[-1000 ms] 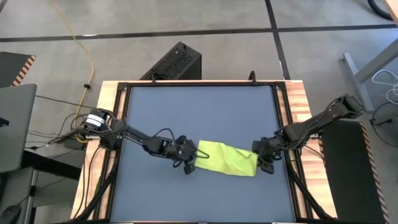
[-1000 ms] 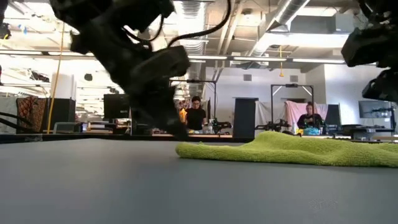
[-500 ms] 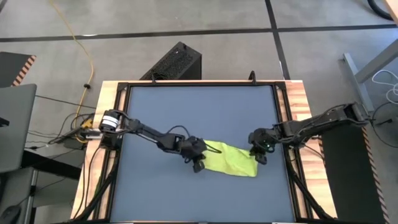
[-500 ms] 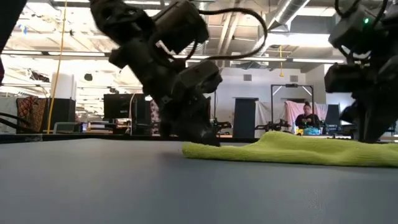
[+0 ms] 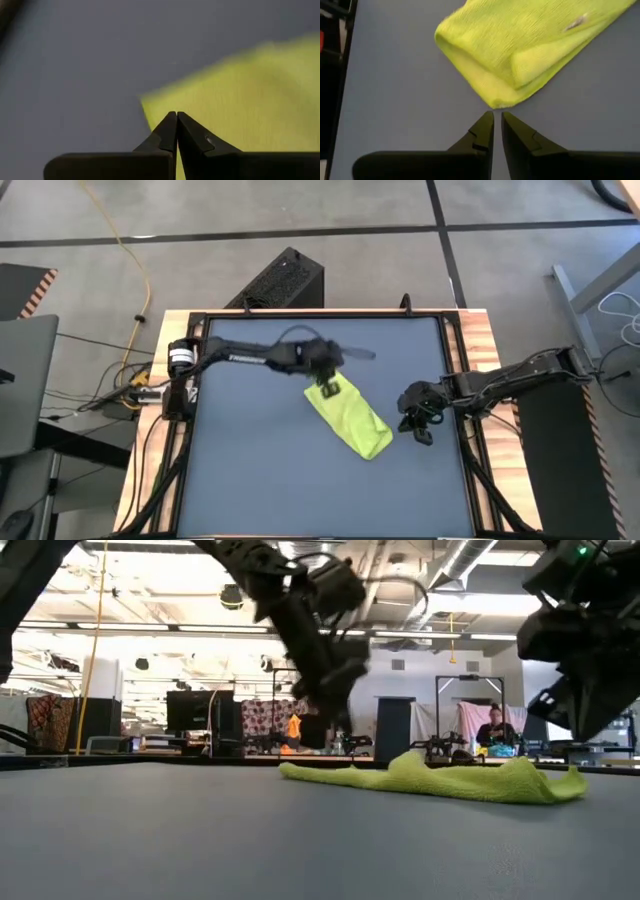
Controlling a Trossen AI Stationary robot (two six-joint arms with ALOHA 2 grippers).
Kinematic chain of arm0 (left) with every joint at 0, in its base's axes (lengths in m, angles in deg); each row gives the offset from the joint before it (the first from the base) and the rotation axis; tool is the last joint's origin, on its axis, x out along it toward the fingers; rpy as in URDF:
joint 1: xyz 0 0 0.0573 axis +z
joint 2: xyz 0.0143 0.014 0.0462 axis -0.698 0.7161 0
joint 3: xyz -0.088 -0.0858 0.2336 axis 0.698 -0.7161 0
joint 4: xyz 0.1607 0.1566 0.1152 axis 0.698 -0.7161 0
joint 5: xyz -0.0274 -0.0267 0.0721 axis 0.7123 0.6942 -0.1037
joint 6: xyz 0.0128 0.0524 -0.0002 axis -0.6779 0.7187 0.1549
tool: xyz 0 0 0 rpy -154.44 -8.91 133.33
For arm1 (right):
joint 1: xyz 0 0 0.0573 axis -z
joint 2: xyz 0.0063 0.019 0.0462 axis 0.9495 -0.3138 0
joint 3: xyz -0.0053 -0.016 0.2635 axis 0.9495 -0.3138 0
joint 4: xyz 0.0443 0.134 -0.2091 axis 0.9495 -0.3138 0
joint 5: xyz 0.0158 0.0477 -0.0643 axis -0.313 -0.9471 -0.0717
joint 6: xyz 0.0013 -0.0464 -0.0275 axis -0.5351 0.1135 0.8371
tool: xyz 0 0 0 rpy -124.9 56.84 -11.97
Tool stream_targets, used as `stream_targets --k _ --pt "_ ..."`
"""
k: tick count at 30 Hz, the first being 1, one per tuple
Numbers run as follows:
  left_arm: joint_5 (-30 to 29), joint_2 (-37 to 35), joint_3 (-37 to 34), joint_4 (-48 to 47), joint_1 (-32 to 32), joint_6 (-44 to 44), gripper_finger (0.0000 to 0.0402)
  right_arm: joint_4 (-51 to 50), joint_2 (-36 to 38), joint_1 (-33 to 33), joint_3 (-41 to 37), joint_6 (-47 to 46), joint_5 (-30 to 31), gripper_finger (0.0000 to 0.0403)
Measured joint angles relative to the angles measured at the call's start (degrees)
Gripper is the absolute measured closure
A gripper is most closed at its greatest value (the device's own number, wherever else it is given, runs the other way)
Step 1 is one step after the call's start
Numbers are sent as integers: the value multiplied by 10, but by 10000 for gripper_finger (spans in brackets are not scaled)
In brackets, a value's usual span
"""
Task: Roll towel into tight, uniform cylinder
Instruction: Roll the green towel
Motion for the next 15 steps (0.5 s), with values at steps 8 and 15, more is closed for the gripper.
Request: stream_targets --k 8,15 --pt "128 -1 64 13 -24 -48 401 44 41 104 0 12 28 341" --pt "139 40 63 -50 -130 -78 401 117 37 211 1 19 -20 341"
